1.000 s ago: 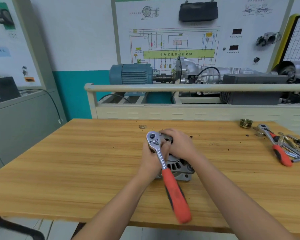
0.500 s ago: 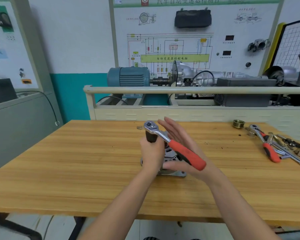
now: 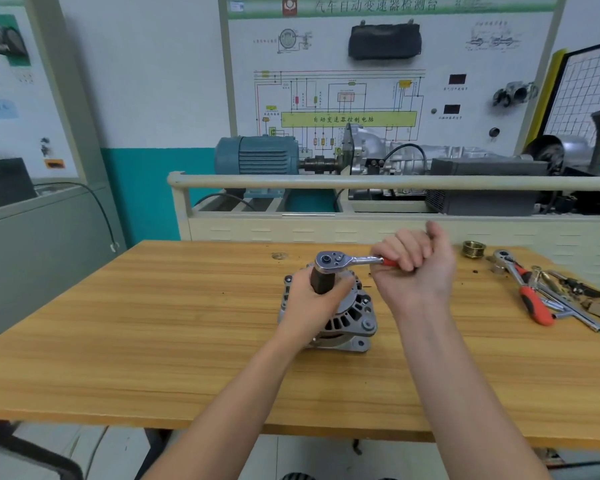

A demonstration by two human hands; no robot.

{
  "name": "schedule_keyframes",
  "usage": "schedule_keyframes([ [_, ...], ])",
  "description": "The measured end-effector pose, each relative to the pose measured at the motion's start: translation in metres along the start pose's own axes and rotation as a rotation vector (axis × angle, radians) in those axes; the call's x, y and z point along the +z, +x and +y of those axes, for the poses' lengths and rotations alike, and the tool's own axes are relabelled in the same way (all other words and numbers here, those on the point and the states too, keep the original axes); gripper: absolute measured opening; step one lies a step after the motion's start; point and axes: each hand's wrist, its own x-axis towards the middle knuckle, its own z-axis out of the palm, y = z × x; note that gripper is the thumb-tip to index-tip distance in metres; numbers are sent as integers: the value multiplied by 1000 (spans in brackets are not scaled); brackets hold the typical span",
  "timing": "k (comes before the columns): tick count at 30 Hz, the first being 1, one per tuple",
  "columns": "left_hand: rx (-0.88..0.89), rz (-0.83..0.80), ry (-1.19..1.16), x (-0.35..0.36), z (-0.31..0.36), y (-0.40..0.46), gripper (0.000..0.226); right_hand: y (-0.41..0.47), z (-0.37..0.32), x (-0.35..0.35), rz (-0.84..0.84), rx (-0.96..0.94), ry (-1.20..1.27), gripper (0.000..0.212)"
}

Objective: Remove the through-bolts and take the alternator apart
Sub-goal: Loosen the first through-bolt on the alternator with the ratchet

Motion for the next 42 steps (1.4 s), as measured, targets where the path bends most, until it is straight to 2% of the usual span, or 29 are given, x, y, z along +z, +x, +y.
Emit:
schedule_keyframes([
  [3, 79, -180, 74, -18, 12, 8, 33, 24, 5, 5, -32, 152, -32, 55],
  [7, 56, -414, -96, -23, 21, 15, 33, 52, 8, 12, -110, 388, -52, 49],
  [10, -2, -361, -163, -16, 18, 19, 38, 64, 8, 16, -108, 449, -65, 48],
  [13, 13, -204, -155, -11, 13, 24, 37, 59, 10, 14, -66, 301, 2, 45],
  [16, 34, -86, -166, -9, 11, 21, 33, 37, 14, 11, -105, 92, -9, 46],
  [19, 50, 34, -219, -9, 10, 15, 32, 3, 25, 1, -210, -145, -139, 45],
  [21, 48, 113, -246, -9, 9, 12, 23, -18, 36, -7, -323, -263, -225, 43],
  [23, 33, 144, -245, -10, 9, 10, 21, -31, 44, -15, -413, -340, -295, 42],
  [25, 3, 158, -226, -11, 7, 8, 28, -33, 44, -16, -427, -352, -336, 43],
  [27, -14, 128, -213, -12, 5, 6, 33, -25, 37, -11, -384, -259, -301, 46],
  [29, 15, 30, -202, -16, 6, 4, 36, -11, 27, -5, -314, -116, -233, 47],
  [33, 117, -289, -82, -29, 14, 9, 26, 22, 14, 4, -238, 196, -155, 49],
  [36, 70, -471, -96, -27, 20, 12, 30, 44, 11, 6, -259, 384, -108, 49],
  [38, 17, -441, -98, -21, 22, 14, 37, 57, 10, 2, -275, 434, -64, 46],
  [40, 1, -350, -92, -16, 23, 15, 36, 63, 7, -9, -302, 376, -94, 38],
  [41, 8, -312, -88, -14, 21, 15, 35, 63, 4, -19, -329, 337, -123, 40],
  [42, 22, -290, -80, -14, 20, 15, 34, 61, 1, -29, -353, 316, -168, 53],
])
